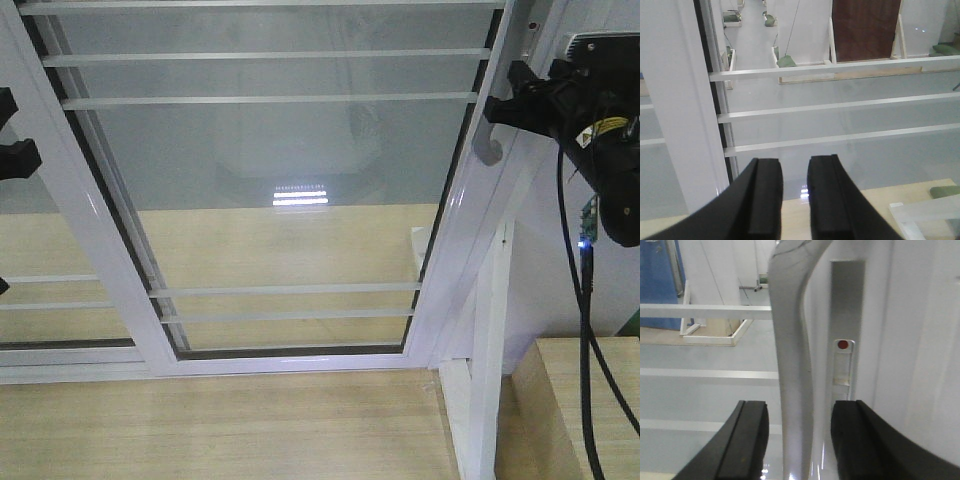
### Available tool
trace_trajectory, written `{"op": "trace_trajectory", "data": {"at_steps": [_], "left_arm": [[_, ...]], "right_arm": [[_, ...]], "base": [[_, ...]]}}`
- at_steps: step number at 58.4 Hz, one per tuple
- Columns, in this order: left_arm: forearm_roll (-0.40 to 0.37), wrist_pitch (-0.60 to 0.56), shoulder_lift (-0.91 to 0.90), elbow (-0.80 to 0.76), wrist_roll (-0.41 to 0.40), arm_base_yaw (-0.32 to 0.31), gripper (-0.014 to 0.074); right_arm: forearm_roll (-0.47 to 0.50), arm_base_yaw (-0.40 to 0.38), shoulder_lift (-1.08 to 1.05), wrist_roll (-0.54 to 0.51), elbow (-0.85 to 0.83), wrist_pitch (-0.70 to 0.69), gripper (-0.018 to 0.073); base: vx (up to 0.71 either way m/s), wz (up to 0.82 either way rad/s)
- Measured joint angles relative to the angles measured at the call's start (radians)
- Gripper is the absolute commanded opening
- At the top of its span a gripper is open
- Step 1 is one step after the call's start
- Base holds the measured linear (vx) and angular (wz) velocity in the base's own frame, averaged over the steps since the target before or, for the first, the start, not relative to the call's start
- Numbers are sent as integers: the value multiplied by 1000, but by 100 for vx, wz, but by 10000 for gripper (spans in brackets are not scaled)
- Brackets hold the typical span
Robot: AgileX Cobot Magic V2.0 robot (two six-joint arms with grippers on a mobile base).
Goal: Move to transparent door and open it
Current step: 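Raise the right gripper and close it around the silver door handle, then pull the handle with the right gripper, sliding the door open partway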
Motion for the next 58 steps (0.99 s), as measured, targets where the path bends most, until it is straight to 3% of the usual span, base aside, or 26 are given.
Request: {"op": "trace_trajectory", "data": {"at_steps": [58], "left_arm": [[0,7,0,0,0,0,307]], "right_arm": [[-19,0,225,14,-229,-31,385]], "base": [[0,0]]}}
